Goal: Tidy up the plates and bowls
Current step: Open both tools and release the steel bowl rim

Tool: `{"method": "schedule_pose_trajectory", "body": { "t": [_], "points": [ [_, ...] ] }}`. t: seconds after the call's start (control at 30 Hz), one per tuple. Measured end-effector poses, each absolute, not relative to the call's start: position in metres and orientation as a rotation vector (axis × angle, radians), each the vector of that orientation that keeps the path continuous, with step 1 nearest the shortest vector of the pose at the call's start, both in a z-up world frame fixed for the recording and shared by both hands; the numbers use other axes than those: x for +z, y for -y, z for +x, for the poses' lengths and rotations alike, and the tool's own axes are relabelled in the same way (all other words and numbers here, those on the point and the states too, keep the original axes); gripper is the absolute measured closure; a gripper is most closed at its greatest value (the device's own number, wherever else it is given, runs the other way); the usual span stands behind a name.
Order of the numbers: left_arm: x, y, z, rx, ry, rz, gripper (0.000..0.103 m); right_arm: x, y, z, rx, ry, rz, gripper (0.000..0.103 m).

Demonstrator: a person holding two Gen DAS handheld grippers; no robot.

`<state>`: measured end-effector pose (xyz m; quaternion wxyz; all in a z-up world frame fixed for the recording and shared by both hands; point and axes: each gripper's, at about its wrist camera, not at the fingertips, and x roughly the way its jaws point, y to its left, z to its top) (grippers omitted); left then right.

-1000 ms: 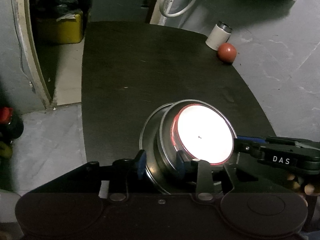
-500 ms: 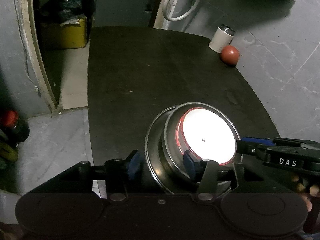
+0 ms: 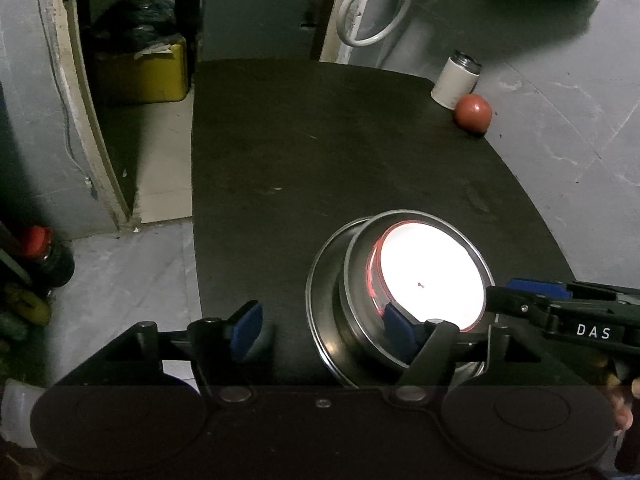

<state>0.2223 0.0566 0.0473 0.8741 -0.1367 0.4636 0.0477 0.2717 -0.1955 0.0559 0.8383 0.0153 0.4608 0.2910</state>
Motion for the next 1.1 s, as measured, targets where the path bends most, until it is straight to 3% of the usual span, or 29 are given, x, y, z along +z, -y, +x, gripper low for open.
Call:
{"method": "schedule_pose_trajectory", "body": {
  "t": [0.17, 0.27, 0.57, 0.67, 1.1],
  "points": [
    [0.048, -0.057, 0.221, 0.109, -0.96, -0.281, 0.029, 0.057, 0.196, 0.27, 0.609, -0.97, 0.031, 0.044],
    [0.05, -0.056, 0.218, 0.111, -0.937, -0.288, 0.02, 0.057, 0.197, 0.27, 0.608, -0.964, 0.033, 0.042],
    [0.054, -0.054, 0.217, 0.117, -0.928, -0.274, 0.017, 0.059, 0.201, 0.267, 0.615, -0.943, 0.034, 0.03],
    [0.054, -0.053, 0.216, 0.124, -0.922, -0.269, 0.009, 0.059, 0.202, 0.265, 0.614, -0.939, 0.035, 0.03],
    [0.06, -0.047, 0.204, 0.147, -0.886, -0.255, 0.003, 0.066, 0.214, 0.253, 0.612, -0.882, 0.059, 0.018]
  ]
}}
